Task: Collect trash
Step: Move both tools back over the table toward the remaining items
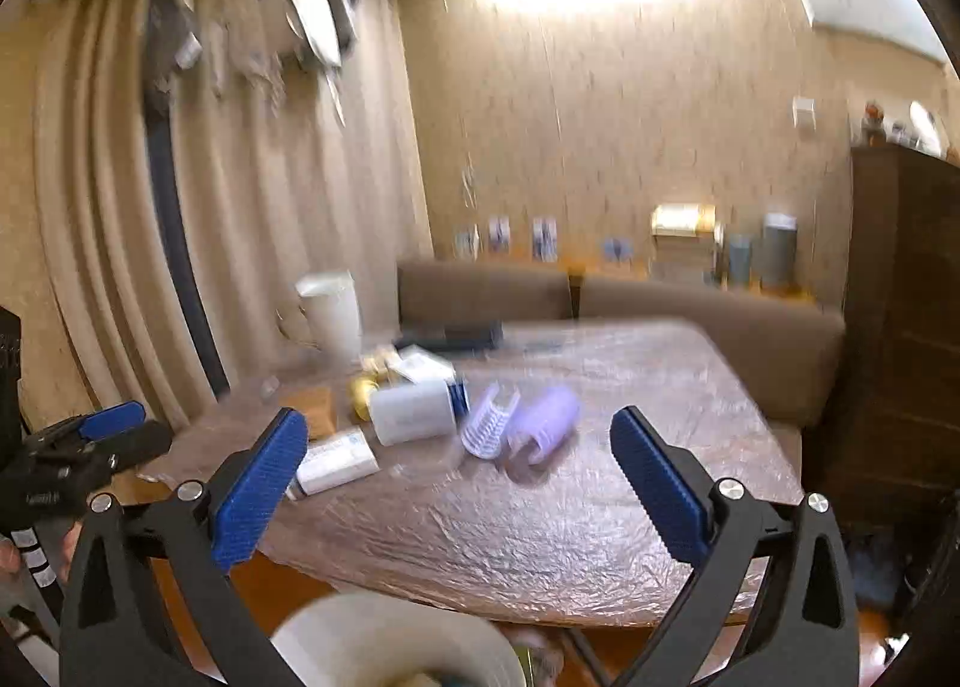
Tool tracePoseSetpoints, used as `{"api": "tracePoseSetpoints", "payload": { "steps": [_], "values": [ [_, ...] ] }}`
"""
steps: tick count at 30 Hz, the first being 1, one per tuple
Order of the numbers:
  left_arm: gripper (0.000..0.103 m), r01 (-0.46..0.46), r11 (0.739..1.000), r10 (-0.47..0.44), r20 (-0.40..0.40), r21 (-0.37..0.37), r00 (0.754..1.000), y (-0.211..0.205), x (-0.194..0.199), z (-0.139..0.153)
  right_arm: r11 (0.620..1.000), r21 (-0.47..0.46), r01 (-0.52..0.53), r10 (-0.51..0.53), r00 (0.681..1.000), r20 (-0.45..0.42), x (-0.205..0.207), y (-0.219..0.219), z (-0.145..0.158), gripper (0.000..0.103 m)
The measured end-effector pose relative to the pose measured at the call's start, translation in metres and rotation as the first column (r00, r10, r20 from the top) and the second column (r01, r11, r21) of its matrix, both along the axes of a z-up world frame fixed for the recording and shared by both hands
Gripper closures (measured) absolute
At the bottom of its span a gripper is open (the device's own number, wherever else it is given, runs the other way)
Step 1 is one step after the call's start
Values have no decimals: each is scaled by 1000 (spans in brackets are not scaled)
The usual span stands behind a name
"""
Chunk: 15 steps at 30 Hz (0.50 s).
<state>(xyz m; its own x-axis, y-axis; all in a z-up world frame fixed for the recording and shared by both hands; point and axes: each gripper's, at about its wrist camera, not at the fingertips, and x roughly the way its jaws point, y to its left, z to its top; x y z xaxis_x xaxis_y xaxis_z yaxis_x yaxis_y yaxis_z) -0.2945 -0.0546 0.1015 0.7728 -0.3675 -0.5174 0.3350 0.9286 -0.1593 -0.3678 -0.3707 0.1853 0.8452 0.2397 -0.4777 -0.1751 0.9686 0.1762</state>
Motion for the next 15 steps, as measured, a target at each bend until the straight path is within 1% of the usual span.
{"api": "tracePoseSetpoints", "payload": {
  "steps": [1,2,3,5,7,8,10,12,14,15],
  "values": [
    [1,1,999,0,-33,39,999,-5,12,-6,1000,1,25,-25,998,-51,16,-3,-6,4],
    [1,-5,998,7,-34,61,999,-7,18,-10,999,19,51,-49,994,-100,30,-7,-13,4],
    [1,-21,995,24,-32,96,999,-10,25,-15,997,49,56,-49,990,-134,38,-11,-18,4],
    [1,-20,992,25,-36,123,999,-15,37,-22,988,129,90,-58,970,-234,62,-22,-30,4],
    [1,1,990,10,-75,140,997,-13,49,-33,981,148,128,-82,955,-284,79,-27,-39,4],
    [1,24,988,-8,-103,150,995,-12,56,-40,980,130,150,-104,946,-306,94,-26,-44,4],
    [1,38,984,-13,-139,176,990,-13,69,-54,979,117,170,-123,934,-335,112,-21,-58,4],
    [1,66,979,-30,-188,191,982,-14,84,-66,975,129,180,-121,920,-374,132,-21,-69,4],
    [1,87,978,-43,-224,192,974,-14,93,-73,971,155,184,-108,908,-405,149,-18,-80,4],
    [1,94,977,-48,-234,193,971,-14,98,-77,971,153,186,-109,906,-409,151,-17,-83,4]
  ]
}}
